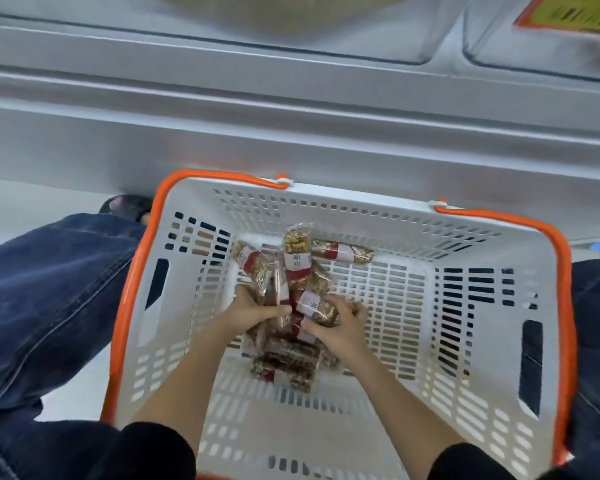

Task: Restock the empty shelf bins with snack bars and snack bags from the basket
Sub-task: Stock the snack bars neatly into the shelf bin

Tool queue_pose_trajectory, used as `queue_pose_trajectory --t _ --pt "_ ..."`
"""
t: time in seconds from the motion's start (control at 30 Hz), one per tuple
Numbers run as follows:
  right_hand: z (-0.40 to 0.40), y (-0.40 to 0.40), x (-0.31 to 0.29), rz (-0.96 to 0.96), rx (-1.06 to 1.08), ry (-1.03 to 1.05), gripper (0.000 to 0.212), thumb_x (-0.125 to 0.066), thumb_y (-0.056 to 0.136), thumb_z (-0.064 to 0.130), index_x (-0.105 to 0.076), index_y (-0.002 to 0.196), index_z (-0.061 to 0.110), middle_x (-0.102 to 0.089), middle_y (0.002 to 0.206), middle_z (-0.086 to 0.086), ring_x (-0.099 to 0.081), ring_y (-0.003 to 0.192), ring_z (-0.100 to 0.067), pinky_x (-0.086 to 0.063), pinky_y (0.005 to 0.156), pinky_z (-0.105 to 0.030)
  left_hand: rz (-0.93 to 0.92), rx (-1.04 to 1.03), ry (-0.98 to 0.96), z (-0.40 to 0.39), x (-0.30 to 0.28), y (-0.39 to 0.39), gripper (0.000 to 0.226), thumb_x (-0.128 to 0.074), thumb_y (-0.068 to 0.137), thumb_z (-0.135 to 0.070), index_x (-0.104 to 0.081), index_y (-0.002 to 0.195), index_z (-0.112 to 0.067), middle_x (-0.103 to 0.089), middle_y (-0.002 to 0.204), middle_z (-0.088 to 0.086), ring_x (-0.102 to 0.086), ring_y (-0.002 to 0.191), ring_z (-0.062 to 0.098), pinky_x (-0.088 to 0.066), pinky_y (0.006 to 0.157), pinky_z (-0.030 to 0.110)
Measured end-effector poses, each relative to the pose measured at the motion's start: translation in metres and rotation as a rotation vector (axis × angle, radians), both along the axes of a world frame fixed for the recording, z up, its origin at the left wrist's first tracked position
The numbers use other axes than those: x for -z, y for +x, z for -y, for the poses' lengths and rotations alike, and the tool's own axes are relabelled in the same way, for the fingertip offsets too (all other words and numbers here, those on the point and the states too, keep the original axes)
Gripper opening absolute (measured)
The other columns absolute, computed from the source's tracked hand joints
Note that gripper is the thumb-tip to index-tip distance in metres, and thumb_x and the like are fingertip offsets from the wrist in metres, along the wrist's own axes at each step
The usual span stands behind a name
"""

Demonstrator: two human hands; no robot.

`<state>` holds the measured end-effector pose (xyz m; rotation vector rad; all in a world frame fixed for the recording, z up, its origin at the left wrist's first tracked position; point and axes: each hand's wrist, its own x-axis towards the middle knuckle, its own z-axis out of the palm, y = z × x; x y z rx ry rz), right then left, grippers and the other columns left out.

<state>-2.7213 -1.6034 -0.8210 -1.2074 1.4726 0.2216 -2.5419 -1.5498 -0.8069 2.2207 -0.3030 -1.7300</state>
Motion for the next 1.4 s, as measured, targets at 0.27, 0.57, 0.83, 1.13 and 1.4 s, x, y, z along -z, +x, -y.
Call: queue_pose_trajectory --t 0.27,0.57,0.83,1.13,1.4 --pt "0.007 -0.008 -0.020 0.173 -0.008 0.076 0.043 -0.077 0.075 0.041 -0.057 0.113 0.032 -0.048 0.123 0.014 -0.044 0.118 -0.007 -0.034 0.091 -0.026 0.050 0.079 0.006 -0.011 -0.010 -0.023 0.108 -0.084 0.068 -0.035 -0.011 0.143 -0.009 -0.039 0.142 0.008 -0.047 0.118 0.022 -0.041 0.086 0.027" --pt "0.027 -0.034 -0.100 0.333 -0.257 0.153 0.048 -0.069 0.084 0.038 -0.049 0.128 0.039 -0.036 0.140 0.017 -0.050 0.110 -0.001 -0.044 0.084 -0.016 0.028 0.229 -0.114 -0.005 -0.079 -0.028 0.116 -0.083 0.065 -0.045 -0.010 0.150 -0.015 -0.031 0.151 0.005 -0.035 0.135 0.024 -0.036 0.098 0.029" --pt "0.031 -0.061 -0.180 0.432 -0.267 -0.024 0.070 -0.073 0.082 0.029 -0.034 0.140 0.031 -0.035 0.134 0.014 -0.051 0.106 -0.004 -0.043 0.085 -0.024 0.309 0.388 -0.300 0.022 -0.170 -0.064 0.093 -0.080 0.068 -0.043 -0.029 0.139 -0.013 -0.046 0.134 0.004 -0.048 0.119 0.022 -0.044 0.087 0.029" --pt "0.099 -0.103 -0.301 0.556 -0.183 -0.529 0.027 -0.064 0.086 0.004 -0.061 0.103 0.025 -0.055 0.109 -0.004 -0.058 0.058 -0.011 -0.048 0.048 -0.020 0.591 0.300 -0.590 0.062 -0.296 -0.068 0.063 -0.078 0.060 -0.042 -0.045 0.105 -0.014 -0.061 0.097 0.001 -0.059 0.085 0.017 -0.052 0.075 0.041" --pt "0.126 -0.150 -0.415 0.704 -0.229 -0.901 0.029 -0.066 0.085 0.010 -0.063 0.098 0.036 -0.057 0.100 0.026 -0.058 0.066 -0.003 -0.051 0.051 -0.023 0.431 0.308 -0.854 0.140 -0.399 -0.101 0.042 -0.079 0.060 -0.042 -0.070 0.089 -0.013 -0.073 0.084 0.006 -0.069 0.079 0.017 -0.054 0.067 0.026"
